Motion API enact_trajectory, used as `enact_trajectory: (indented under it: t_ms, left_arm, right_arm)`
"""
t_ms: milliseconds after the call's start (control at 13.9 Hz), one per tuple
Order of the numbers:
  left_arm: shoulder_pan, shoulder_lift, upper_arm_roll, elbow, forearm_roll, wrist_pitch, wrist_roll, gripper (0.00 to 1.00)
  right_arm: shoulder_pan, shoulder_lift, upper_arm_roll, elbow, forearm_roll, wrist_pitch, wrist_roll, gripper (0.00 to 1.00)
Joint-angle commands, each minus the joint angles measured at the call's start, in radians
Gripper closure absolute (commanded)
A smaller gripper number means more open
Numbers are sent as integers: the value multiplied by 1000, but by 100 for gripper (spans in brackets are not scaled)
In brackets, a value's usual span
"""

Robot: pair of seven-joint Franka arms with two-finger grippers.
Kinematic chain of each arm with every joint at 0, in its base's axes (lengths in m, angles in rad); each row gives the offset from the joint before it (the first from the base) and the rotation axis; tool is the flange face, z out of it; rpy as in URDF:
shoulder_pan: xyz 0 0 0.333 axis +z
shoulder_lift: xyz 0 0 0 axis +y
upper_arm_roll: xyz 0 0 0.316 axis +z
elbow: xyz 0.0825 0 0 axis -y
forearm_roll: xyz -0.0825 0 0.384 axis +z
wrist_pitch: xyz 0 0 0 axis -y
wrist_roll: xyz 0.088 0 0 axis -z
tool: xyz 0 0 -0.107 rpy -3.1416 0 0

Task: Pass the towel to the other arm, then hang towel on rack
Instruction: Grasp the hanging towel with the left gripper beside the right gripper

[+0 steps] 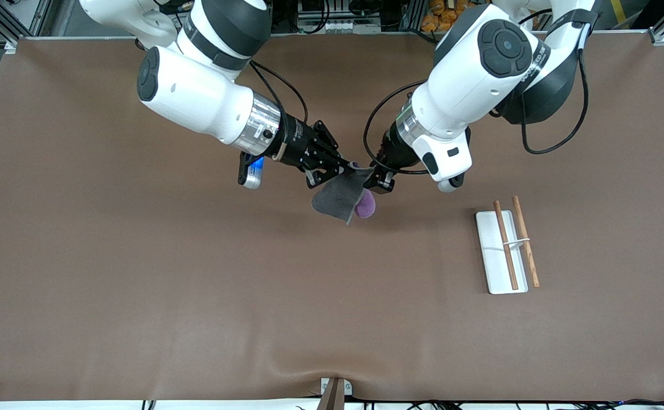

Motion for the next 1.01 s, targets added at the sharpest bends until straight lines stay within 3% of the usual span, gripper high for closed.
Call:
enact_trajectory:
  t_ms: [0,503,791,862,934]
  left_arm:
    - [3,-4,7,13,-22,-23,-14,50]
    - [11,57,13,105,-81,-8,-66,58]
    - [12,58,13,105,-85,6,-94,74]
    - [12,58,15,105,-96,7,-94,90]
    - [14,56,15,105,-104,9,-97,100]
  right_arm:
    - [8,17,-7,35,10,-9,20,100]
    - [8,17,-7,33,8,-6,20,100]
    - [8,17,-7,33,7,-7,18,100]
    - [8,17,-7,33,7,-9,18,100]
    - [8,17,-7,33,7,-7,18,100]
